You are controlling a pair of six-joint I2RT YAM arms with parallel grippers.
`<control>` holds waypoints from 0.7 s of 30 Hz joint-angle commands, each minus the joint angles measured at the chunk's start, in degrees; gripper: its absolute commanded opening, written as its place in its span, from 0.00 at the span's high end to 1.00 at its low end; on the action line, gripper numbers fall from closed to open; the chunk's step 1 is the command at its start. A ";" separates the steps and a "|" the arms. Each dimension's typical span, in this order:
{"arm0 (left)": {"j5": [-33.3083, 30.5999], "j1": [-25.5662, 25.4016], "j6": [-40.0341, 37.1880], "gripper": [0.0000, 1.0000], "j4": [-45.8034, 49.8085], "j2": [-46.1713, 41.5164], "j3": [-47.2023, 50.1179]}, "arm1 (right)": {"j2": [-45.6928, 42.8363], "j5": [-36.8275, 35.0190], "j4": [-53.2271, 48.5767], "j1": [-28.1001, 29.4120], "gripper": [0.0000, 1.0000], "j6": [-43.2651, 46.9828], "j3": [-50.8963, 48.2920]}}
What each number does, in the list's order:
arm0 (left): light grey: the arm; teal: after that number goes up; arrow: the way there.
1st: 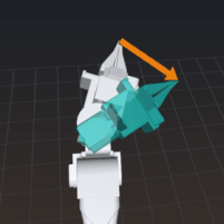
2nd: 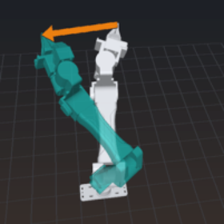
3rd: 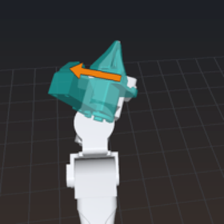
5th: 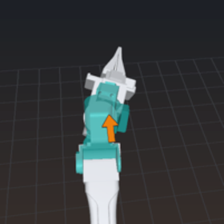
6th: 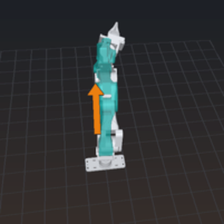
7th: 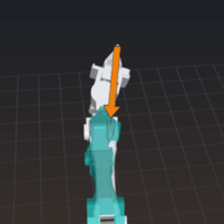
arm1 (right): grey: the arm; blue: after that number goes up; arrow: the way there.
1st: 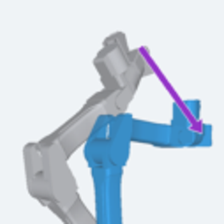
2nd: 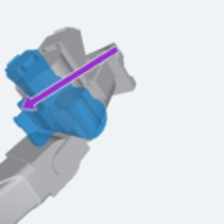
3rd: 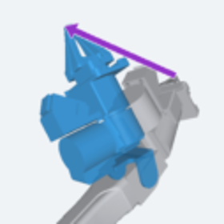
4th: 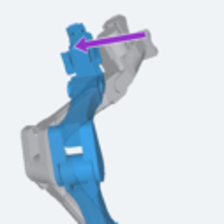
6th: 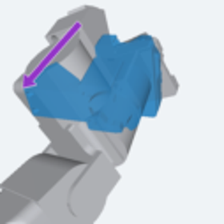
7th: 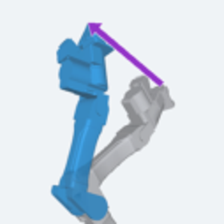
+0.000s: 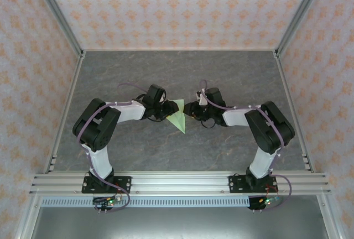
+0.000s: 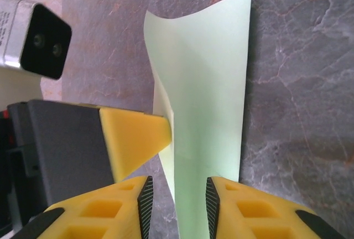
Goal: Fold a paper plane with a square sheet of paper (fold left side to right side)
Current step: Fourth fold the wing at the center of the table.
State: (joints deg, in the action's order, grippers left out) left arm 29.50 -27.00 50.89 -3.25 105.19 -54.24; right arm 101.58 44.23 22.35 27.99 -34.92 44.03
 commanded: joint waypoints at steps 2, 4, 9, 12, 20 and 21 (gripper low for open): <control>-1.90 -0.29 -1.25 0.54 3.02 1.42 -0.25 | 2.41 1.01 2.08 -0.02 0.66 -0.69 3.02; -1.90 -0.33 -1.25 0.54 2.91 1.42 -0.26 | 3.17 1.21 1.87 -0.02 0.66 -0.69 3.68; -1.88 -0.33 -1.21 0.54 2.87 1.42 -0.17 | 4.98 2.30 2.87 -0.02 0.68 -1.46 4.49; -1.81 -0.33 -1.21 0.54 2.86 1.42 -0.18 | 5.64 2.61 3.24 -0.02 0.69 -1.63 4.57; -1.81 -0.32 -1.23 0.54 2.86 1.42 -0.17 | 6.98 3.50 4.53 0.54 0.72 -2.31 5.10; -1.81 -0.27 -1.22 0.54 2.81 1.43 -0.17 | 7.13 3.52 4.53 0.62 0.73 -2.27 5.18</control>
State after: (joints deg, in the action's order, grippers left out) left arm 29.47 -27.00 50.89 -3.25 105.19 -54.24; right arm 107.94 46.65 24.34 28.12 -36.84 47.48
